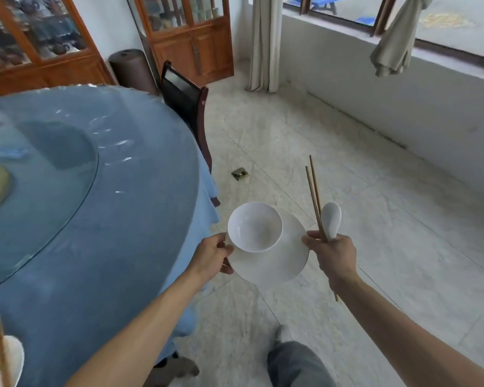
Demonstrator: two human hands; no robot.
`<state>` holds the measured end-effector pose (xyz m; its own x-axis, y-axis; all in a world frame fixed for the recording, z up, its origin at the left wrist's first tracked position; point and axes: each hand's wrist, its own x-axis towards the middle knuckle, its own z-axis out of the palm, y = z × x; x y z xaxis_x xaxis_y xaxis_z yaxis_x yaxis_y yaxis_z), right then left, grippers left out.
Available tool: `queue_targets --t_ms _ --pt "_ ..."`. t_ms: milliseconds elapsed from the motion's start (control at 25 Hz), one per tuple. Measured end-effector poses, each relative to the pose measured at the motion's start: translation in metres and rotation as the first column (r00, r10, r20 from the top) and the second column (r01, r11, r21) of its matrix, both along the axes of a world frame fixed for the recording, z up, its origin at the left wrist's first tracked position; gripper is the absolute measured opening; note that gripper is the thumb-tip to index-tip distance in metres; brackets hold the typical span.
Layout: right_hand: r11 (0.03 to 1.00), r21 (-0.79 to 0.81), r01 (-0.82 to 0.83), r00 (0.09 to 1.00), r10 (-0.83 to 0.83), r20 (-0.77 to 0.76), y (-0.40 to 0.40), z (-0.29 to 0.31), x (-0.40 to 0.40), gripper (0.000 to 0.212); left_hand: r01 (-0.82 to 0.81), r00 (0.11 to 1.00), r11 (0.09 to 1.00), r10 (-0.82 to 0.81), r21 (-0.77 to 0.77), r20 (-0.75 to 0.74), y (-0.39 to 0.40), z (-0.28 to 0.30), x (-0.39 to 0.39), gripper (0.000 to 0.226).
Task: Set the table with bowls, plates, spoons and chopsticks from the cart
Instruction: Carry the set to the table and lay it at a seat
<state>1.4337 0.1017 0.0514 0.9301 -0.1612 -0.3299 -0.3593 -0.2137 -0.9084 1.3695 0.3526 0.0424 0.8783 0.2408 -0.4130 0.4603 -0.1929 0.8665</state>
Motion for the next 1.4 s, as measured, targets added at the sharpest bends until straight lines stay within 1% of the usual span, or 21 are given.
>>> queue_targets --t_ms 120,280,520,720,1000,1200,1400 --pt "0.998 -0.018 -0.057 0.998 0.057 -0.003 0.003 0.007 0.059 0.012 -0.061 0.998 0.998 0.061 0.004 0.005 0.001 0.003 0.05 0.03" --pt "0.993 -0.024 -0.116 0.993 0.115 -0.002 0.013 0.014 0.129 0.01 -0.095 0.995 0.995 0.095 0.014 0.016 0.007 0.006 0.107 0.03" --pt "0.989 -0.024 -0.144 0.99 0.144 -0.009 0.048 0.011 0.221 0.011 -0.151 0.988 0.989 0.15 0.007 0.029 0.039 -0.001 0.19 0.032" --pt "0.987 -0.028 -0.156 0.988 0.156 -0.008 0.095 0.005 0.308 0.01 -0.175 0.983 0.985 0.175 0.002 0.05 0.082 -0.006 0.271 0.029" --pt "0.989 -0.002 -0.146 0.989 0.146 -0.009 0.171 0.011 0.418 0.01 -0.197 0.977 0.98 0.197 -0.013 0.076 0.155 0.005 0.376 0.03" --pt "0.983 -0.006 -0.186 0.983 0.186 0.008 0.22 0.021 0.491 0.008 -0.228 0.97 0.973 0.229 -0.014 0.082 0.199 0.015 0.438 0.027" --pt "0.967 0.019 -0.255 0.967 0.254 0.036 0.27 0.025 0.567 0.007 -0.301 0.948 0.954 0.3 -0.009 0.103 0.241 0.024 0.498 0.026"
